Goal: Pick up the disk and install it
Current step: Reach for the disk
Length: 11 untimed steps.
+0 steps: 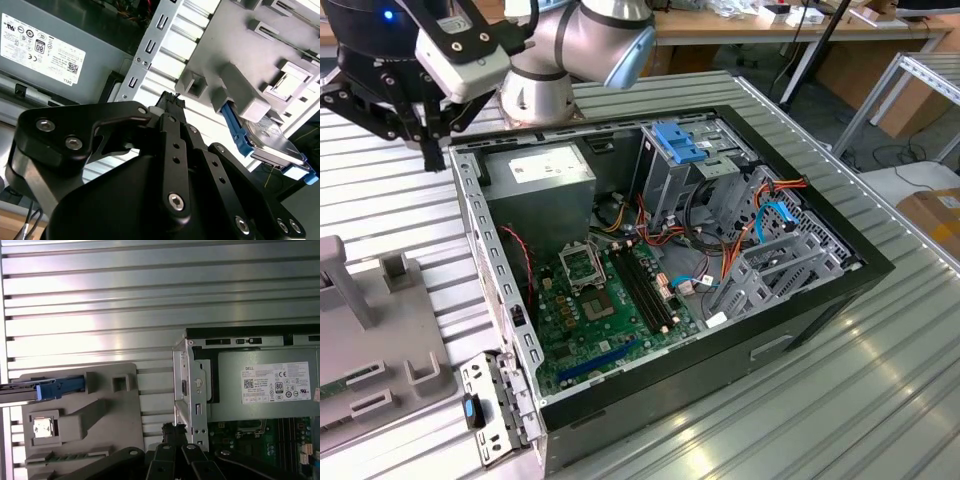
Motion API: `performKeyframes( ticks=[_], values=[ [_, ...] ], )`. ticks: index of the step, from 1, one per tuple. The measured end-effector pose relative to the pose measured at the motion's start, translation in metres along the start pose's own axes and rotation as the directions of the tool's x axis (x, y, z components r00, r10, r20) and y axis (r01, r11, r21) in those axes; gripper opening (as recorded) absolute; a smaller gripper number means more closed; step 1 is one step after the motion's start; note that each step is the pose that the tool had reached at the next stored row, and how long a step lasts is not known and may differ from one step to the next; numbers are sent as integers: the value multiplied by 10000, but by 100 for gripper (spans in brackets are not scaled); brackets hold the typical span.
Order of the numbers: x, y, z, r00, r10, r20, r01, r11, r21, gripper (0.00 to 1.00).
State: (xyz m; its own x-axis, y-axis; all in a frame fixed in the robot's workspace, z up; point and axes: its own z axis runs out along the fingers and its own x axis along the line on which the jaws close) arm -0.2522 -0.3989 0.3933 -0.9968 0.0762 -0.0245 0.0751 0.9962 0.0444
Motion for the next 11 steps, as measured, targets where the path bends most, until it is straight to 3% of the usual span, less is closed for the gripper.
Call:
performKeyframes(
  ticks=[11],
  values=[
    [315, -24, -9, 10000, -1, -1, 1, 10000, 1, 11]
  ],
)
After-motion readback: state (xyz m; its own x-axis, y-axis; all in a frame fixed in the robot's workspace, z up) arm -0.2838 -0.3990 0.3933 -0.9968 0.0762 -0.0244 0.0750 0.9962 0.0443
